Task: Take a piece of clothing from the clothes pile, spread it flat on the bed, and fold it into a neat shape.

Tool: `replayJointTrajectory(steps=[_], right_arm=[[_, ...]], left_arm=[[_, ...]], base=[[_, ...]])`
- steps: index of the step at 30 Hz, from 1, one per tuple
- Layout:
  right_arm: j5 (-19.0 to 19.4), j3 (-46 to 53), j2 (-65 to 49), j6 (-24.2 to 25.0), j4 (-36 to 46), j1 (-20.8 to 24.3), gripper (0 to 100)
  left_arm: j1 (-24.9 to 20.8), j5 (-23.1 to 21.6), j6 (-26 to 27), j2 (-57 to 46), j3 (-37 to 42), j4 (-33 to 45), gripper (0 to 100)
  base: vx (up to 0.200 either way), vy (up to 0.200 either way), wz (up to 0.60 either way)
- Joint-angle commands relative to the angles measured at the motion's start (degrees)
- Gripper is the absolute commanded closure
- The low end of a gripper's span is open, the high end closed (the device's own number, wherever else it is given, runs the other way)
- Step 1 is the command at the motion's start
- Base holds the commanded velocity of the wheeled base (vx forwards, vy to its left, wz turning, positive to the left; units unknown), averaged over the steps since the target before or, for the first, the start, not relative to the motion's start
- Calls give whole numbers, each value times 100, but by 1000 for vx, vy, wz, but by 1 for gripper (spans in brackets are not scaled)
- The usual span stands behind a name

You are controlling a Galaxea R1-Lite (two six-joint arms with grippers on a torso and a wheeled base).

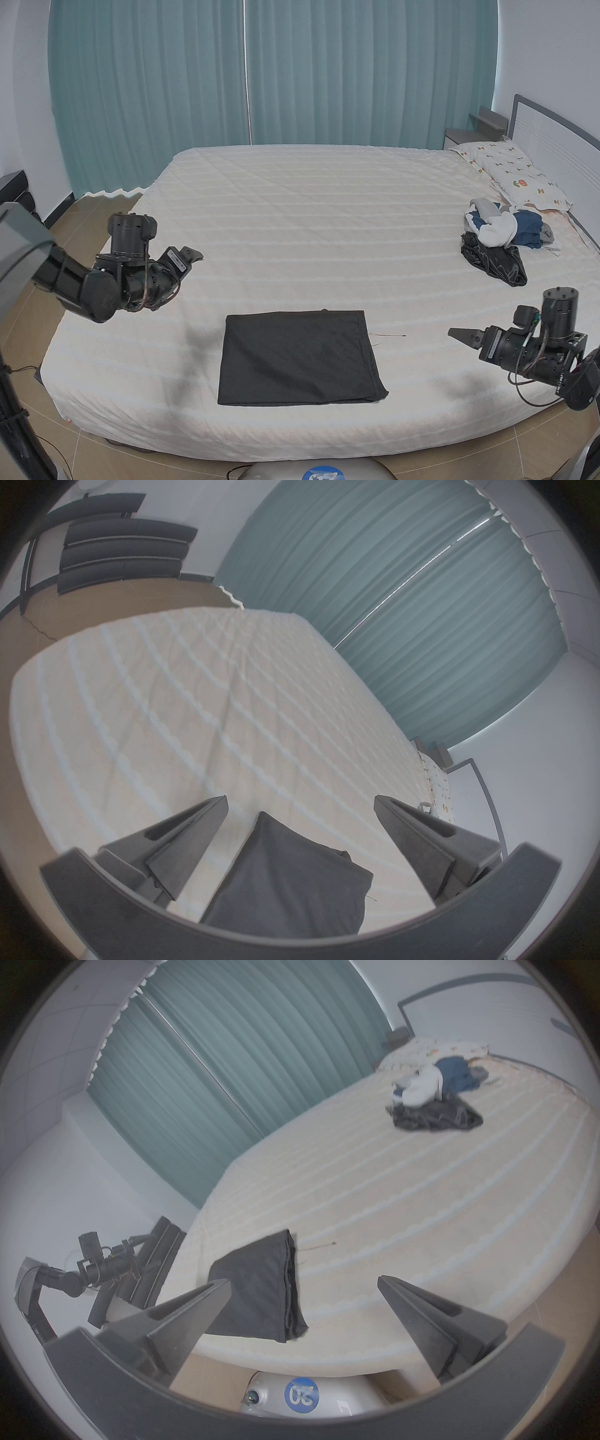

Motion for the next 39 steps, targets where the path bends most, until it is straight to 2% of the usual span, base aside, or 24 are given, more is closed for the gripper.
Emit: replayJointTrajectory(steps=[1,6,9,12,15,16,17,20,21,22,24,27,31,35,39], right_arm=[[-271,778,-2084,-208,136,-168,0],[-394,1147,-2972,-551,505,-230,0],[-394,1270,-3947,-762,997,-256,0],[-403,1270,-4835,-946,1744,-265,0],[-403,1226,-5819,-1368,2728,-265,0],[-403,1226,-5872,-1386,2781,-265,0],[-403,1156,-6461,-1649,3423,-265,0],[-412,1024,-7331,-2062,4477,-273,0],[-412,1024,-7331,-2062,4477,-273,0],[-412,901,-7806,-2265,5040,-326,0],[-403,769,-8087,-2344,5383,-449,0],[-412,523,-8263,-2396,5690,-651,0],[-412,391,-8377,-2519,5805,-818,0],[-412,374,-8711,-2889,5989,-924,0],[-429,242,-8975,-3161,6429,-1240,0]], left_arm=[[-5,239,215,-2058,1274,-20,0],[-5,441,391,-3086,2021,-29,0],[-22,792,804,-3983,2671,-126,0],[-31,1056,1252,-4668,3269,-363,0],[-31,1329,1700,-5310,3735,-512,0],[-31,1355,1718,-5345,3752,-512,0],[-31,1627,1938,-5697,3928,-512,0],[-40,2111,2386,-6198,4174,-512,0],[-40,2111,2386,-6198,4174,-512,0],[-40,2374,2746,-6540,4288,-486,0],[-40,2621,3054,-6804,4394,-477,0],[-31,3016,3502,-7191,4438,-460,0],[13,3209,3845,-7586,4482,-319,0],[250,3447,4302,-8298,4473,498,0],[479,3464,4864,-9089,4455,1026,0]], base=[[0,0,0],[0,0,0],[0,0,0],[0,0,0],[0,0,0],[0,0,0],[0,0,0],[0,0,0],[0,0,0],[0,0,0],[0,0,0],[0,0,0],[0,0,0],[0,0,0],[0,0,0]])
